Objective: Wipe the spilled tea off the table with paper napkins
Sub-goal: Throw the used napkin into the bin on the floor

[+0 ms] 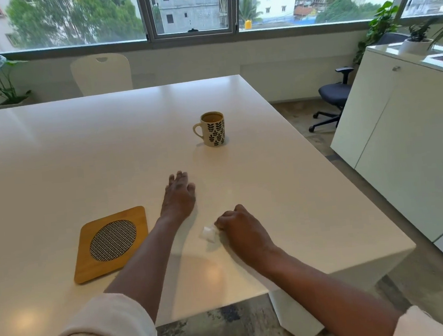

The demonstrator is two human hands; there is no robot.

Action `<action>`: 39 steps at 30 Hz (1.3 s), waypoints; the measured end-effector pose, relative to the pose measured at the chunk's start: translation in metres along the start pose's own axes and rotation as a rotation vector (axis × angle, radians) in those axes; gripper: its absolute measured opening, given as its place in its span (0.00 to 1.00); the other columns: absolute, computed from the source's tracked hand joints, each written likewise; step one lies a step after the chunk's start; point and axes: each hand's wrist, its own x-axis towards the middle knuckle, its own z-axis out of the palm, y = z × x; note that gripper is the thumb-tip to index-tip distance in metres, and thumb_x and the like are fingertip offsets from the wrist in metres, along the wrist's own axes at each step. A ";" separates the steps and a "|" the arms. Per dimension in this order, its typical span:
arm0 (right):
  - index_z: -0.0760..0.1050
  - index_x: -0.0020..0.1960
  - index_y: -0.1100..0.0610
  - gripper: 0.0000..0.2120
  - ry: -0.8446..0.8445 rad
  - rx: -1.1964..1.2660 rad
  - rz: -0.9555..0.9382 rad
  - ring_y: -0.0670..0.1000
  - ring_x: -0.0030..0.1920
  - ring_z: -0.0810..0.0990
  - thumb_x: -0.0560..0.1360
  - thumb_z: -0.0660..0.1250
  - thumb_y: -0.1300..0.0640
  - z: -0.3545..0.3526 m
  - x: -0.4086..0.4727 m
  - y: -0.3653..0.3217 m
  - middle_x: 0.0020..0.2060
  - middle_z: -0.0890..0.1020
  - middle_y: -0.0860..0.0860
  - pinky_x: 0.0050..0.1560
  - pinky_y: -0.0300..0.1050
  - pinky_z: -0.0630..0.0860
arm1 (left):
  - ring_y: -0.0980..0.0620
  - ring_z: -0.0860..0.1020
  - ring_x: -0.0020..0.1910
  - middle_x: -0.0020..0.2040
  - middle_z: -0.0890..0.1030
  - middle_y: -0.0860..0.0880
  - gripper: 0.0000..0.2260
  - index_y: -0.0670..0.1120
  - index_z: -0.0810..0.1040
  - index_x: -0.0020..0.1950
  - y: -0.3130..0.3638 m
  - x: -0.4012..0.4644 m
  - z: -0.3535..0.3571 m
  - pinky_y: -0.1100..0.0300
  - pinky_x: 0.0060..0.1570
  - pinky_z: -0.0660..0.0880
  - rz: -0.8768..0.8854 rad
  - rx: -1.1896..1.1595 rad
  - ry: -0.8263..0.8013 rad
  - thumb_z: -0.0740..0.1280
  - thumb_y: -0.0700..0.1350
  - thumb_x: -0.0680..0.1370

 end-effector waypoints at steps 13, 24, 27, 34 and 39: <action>0.82 0.36 0.49 0.07 0.338 0.870 0.617 0.46 0.33 0.78 0.72 0.73 0.58 -0.051 -0.011 0.037 0.28 0.81 0.42 0.35 0.42 0.73 | 0.51 0.86 0.43 0.46 0.87 0.53 0.12 0.56 0.83 0.53 0.087 -0.110 -0.002 0.53 0.45 0.80 0.056 -0.782 -0.142 0.68 0.60 0.77; 0.84 0.46 0.52 0.13 0.465 0.924 0.638 0.47 0.44 0.84 0.68 0.77 0.45 -0.084 -0.082 0.100 0.40 0.86 0.46 0.47 0.45 0.81 | 0.49 0.86 0.43 0.42 0.87 0.45 0.14 0.45 0.81 0.47 0.174 -0.134 0.060 0.46 0.53 0.82 0.037 -0.996 -0.211 0.74 0.55 0.74; 0.85 0.43 0.50 0.04 0.509 0.975 0.702 0.49 0.45 0.84 0.72 0.75 0.50 -0.095 -0.106 0.131 0.40 0.86 0.46 0.49 0.48 0.81 | 0.47 0.86 0.40 0.37 0.86 0.45 0.11 0.46 0.82 0.41 0.208 -0.138 0.086 0.41 0.49 0.82 0.087 -0.945 -0.173 0.76 0.53 0.73; 0.83 0.42 0.50 0.16 0.470 1.085 0.782 0.53 0.40 0.84 0.67 0.75 0.38 -0.128 -0.168 0.212 0.40 0.86 0.54 0.42 0.49 0.82 | 0.48 0.84 0.37 0.36 0.85 0.49 0.13 0.50 0.80 0.44 0.291 -0.150 0.155 0.44 0.43 0.82 0.193 -0.808 -0.159 0.76 0.57 0.71; 0.81 0.38 0.48 0.05 0.486 1.031 0.822 0.51 0.38 0.82 0.70 0.76 0.50 -0.143 -0.200 0.278 0.37 0.84 0.54 0.43 0.52 0.79 | 0.61 0.83 0.37 0.38 0.85 0.55 0.14 0.51 0.81 0.51 0.350 -0.158 0.204 0.63 0.39 0.80 0.237 -0.790 -0.121 0.75 0.58 0.71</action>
